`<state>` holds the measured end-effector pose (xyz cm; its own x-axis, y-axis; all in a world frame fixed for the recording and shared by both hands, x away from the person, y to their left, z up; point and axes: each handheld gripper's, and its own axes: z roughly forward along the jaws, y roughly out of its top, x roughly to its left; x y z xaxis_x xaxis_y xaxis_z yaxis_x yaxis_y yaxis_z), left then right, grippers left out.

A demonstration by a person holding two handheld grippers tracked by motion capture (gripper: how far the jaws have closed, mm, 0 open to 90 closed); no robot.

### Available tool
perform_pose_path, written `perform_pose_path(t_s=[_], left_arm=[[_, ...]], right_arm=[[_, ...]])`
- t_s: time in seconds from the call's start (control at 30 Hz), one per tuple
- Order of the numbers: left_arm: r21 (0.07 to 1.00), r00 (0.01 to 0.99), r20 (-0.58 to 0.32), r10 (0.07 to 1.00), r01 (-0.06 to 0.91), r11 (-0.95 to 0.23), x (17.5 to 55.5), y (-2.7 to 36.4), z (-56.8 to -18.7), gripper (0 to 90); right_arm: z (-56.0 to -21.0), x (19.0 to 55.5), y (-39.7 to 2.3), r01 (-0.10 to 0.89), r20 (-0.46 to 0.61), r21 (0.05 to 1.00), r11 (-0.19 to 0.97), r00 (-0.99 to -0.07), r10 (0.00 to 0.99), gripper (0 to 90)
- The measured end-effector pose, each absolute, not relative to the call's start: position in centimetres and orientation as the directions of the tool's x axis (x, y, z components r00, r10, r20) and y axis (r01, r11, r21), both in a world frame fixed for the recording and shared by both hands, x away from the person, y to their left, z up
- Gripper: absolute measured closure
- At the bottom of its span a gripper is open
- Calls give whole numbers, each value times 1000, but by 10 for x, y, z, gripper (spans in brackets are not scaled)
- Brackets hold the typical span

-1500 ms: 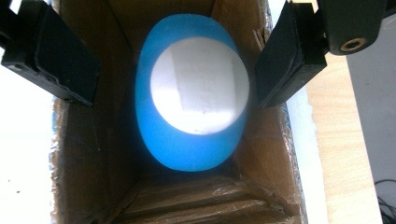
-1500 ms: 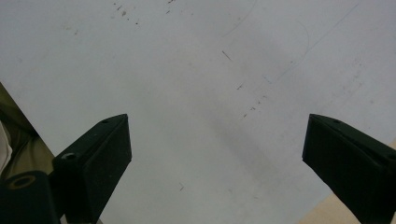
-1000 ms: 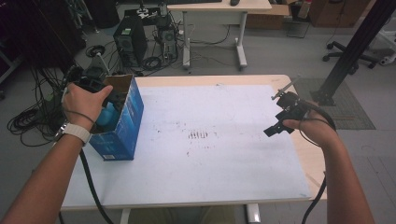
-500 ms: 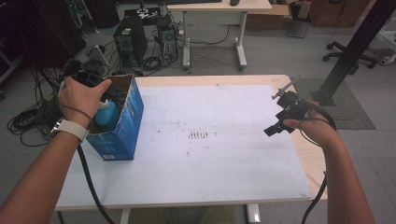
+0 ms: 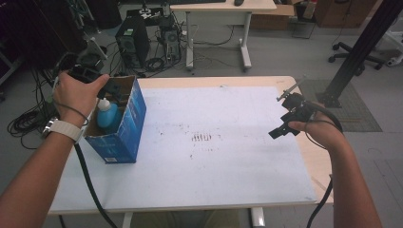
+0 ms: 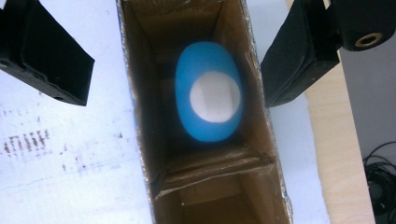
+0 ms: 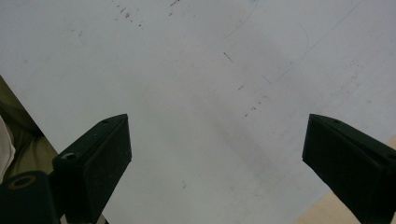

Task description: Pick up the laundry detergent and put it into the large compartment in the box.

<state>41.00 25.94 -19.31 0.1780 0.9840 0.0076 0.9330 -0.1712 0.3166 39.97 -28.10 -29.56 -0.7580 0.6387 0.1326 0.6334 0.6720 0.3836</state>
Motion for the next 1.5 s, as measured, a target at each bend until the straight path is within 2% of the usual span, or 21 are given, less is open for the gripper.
perform_pose_path(t_s=[0.23,0.67,1.23,1.5], left_arm=[[334,209,-10,978,923,-193,406,257,-183,100],[375,326,-32,945,880,-291,397,247,-164,99],[380,436,-41,899,839,-389,385,231,-157,95],[390,519,-29,854,793,-468,376,218,-157,94]], right_arm=[[-296,400,-280,632,133,383,674,-760,637,83],[-294,400,-276,633,137,382,673,-760,636,83],[-291,399,-273,631,136,378,677,-761,634,83],[-290,399,-271,629,135,378,679,-763,632,83]])
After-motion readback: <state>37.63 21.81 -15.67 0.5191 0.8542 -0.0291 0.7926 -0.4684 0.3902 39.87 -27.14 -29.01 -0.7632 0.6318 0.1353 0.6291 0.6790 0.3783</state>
